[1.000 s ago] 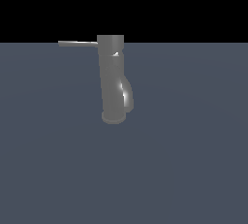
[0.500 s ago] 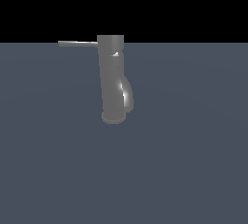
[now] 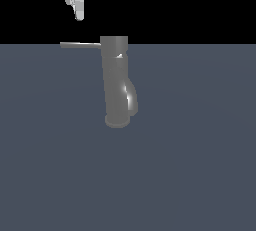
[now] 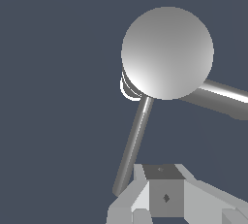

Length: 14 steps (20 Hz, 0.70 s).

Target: Turn on the faucet by rotating a designated handle.

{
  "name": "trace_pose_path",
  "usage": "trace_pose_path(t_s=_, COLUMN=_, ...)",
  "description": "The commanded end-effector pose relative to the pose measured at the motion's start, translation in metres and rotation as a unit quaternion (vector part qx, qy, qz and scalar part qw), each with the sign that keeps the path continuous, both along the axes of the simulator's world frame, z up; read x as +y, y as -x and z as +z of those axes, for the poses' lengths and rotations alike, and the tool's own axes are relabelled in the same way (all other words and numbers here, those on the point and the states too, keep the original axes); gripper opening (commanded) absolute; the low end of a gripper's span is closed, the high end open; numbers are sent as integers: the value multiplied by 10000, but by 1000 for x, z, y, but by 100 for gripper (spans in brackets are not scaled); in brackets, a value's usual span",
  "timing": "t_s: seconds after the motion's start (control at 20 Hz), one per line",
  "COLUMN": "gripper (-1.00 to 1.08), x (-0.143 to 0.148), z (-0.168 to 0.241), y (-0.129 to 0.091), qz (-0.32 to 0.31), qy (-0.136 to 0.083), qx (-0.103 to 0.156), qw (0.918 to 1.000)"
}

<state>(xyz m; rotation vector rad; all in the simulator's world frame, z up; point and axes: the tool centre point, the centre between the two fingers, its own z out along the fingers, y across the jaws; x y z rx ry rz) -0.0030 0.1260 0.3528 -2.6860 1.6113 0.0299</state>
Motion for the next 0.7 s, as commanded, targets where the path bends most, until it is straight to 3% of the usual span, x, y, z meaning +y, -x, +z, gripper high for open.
trace_pose_path(t_s=0.0, gripper=-100, x=9, z=-12, y=-9, qz=-278, qy=14, qx=-5, qw=9996)
trace_pose_path(t_s=0.65, gripper=-100, x=44, z=-59, y=-38, qz=-1295, qy=83, qx=-36, qw=9915)
